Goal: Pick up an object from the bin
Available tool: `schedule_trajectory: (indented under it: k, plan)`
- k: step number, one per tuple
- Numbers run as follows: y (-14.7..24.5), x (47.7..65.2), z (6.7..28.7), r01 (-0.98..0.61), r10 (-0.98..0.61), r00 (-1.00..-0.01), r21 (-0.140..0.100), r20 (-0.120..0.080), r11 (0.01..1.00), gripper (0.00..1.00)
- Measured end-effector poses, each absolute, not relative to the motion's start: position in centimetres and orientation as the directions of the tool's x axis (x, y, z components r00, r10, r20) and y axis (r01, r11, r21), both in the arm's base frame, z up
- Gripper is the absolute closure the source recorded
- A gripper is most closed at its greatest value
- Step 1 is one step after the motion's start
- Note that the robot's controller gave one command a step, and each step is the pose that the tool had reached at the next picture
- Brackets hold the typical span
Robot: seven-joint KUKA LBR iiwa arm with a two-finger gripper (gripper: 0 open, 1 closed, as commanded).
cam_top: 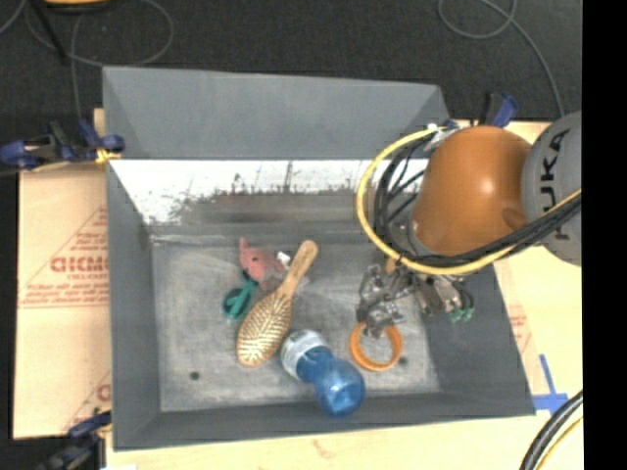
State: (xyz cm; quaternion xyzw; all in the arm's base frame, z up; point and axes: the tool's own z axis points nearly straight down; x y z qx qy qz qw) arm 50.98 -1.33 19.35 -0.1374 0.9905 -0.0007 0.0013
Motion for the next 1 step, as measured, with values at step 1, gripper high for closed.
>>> schedule_trajectory:
  k: [1]
  plan:
    - [-2.83,51.55,31.47,-0.481,-0.481,-0.877,-0.002,-0.004,0.877,1.0]
